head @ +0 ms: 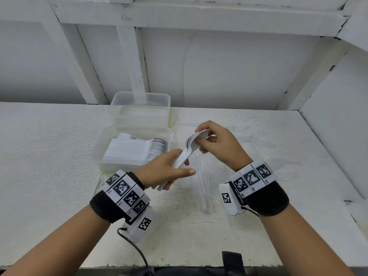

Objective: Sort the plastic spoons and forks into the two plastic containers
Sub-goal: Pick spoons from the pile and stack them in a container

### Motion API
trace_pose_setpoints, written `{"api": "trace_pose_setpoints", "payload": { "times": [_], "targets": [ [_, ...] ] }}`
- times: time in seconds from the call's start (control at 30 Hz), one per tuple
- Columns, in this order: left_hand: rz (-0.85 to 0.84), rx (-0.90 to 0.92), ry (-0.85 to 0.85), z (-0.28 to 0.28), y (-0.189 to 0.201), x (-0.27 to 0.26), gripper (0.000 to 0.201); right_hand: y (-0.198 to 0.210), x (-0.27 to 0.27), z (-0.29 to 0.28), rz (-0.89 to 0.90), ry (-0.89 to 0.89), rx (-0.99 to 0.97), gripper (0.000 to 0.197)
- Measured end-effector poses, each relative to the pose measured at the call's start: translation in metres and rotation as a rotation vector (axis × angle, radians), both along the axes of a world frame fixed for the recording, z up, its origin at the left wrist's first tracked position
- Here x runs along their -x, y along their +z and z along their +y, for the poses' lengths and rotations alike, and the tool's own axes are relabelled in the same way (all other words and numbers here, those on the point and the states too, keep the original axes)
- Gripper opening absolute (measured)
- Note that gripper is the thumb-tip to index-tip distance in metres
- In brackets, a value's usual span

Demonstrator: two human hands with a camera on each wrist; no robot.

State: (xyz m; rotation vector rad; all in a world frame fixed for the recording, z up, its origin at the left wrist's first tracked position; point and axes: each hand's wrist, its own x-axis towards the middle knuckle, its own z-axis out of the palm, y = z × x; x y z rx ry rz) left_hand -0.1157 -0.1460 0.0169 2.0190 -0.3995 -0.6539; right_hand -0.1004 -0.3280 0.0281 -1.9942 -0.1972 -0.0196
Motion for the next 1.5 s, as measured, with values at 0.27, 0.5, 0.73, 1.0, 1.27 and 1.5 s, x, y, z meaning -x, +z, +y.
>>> {"api": "trace_pose_setpoints", "payload": {
  "times": [0.27, 0.5, 0.73, 1.0, 1.27, 1.5],
  "targets": [
    [-0.283, -0.292, -0.063, 0.017, 0.000, -0.011, 0.017, -0.002, -0.005, 0.006, -0.103, 0.139, 0.266, 0.024],
    [-0.454, -0.418, -0.092, 0.036, 0.006, -0.025, 0.018, -0.007, -0.013, 0.016, -0.396, 0.399, 0.540, 0.043],
    [-0.501, -0.366, -0.139, 0.047, 0.011, -0.033, 0.032, -0.005, -0.028, 0.026, -0.582, 0.447, 0.576, 0.035],
    [-0.495, -0.295, -0.124, 0.055, 0.006, -0.040, 0.034, -0.008, -0.035, 0.021, -0.476, 0.461, 0.555, 0.044],
    [-0.469, -0.383, -0.246, 0.054, 0.004, -0.042, 0.030, -0.009, -0.036, 0.021, -0.712, 0.439, 0.619, 0.037],
    [-0.648, -0.493, -0.267, 0.060, 0.006, -0.044, 0.065, -0.017, -0.036, 0.036, -0.737, 0.474, 0.744, 0.033]
  ]
}}
